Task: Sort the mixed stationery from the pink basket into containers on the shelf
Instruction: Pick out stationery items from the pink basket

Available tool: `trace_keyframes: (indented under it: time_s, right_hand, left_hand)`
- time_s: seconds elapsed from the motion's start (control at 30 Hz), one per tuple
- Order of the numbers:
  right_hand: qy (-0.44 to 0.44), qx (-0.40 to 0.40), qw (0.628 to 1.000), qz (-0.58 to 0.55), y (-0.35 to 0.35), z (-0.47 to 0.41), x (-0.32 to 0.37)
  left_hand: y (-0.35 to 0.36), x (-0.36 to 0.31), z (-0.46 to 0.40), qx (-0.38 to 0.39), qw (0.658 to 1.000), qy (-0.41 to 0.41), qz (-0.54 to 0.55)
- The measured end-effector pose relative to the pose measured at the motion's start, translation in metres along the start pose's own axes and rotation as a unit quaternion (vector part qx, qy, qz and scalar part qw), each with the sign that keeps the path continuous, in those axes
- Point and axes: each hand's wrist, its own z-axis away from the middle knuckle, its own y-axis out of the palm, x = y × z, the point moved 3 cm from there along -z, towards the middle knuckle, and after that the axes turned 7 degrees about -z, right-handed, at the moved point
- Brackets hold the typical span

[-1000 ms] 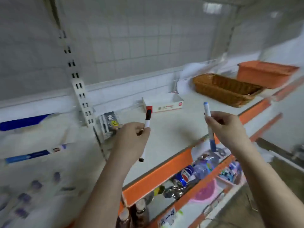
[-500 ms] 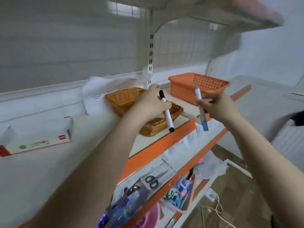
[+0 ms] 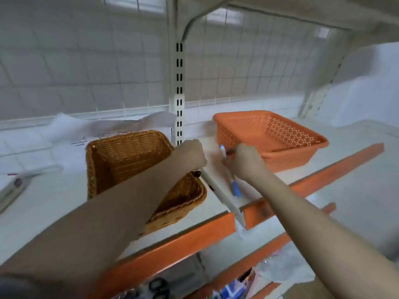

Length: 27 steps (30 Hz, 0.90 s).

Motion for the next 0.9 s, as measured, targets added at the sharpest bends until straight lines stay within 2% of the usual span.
trace_keyframes:
  time_s: [0.1, 0.2, 0.4, 0.47, 0.53, 0.6, 0.67, 0.73, 0.8, 0.9]
  right_hand:
    - [-0.05, 0.059, 0.996, -0.039, 0.019, -0.01, -0.003]
    - [-0.082, 0.135, 0.983, -0.092, 0.031, -0.02, 0.002]
    - [-0.065, 0.262, 0.951, -0.149, 0.049, -0.039, 0.01]
    - [-0.053, 0.274, 0.945, -0.172, 0.053, -0.041, 0.008]
    - [-0.059, 0.273, 0.941, -0.191, 0.055, -0.041, 0.006]
    - [-0.088, 0.268, 0.942, -0.184, 0.055, -0.037, 0.006]
    - [-0.136, 0.26, 0.945, -0.144, 0.053, -0.029, 0.008]
    - [-0.184, 0.254, 0.945, -0.093, 0.051, -0.02, 0.012]
    - [-0.215, 0.252, 0.942, -0.047, 0.053, -0.013, 0.016]
    - [-0.21, 0.25, 0.945, -0.016, 0.056, -0.009, 0.019]
  left_hand:
    - [0.004, 0.007, 0.012, -0.029, 0.996, -0.019, -0.077]
    - [0.005, 0.013, 0.021, -0.002, 0.988, -0.095, -0.125]
    - [0.009, 0.004, 0.019, 0.016, 0.971, -0.189, -0.145]
    - [0.007, 0.003, 0.019, -0.01, 0.972, -0.209, -0.11]
    - [-0.002, 0.006, 0.029, -0.069, 0.974, -0.214, -0.025]
    - [-0.008, 0.009, 0.058, -0.138, 0.972, -0.188, 0.028]
    - [-0.001, 0.016, 0.095, -0.193, 0.967, -0.164, 0.032]
    - [0.013, 0.022, 0.129, -0.202, 0.961, -0.189, 0.032]
    - [0.025, 0.024, 0.144, -0.209, 0.944, -0.247, 0.066]
    - [0.028, 0.018, 0.137, -0.257, 0.925, -0.268, 0.081]
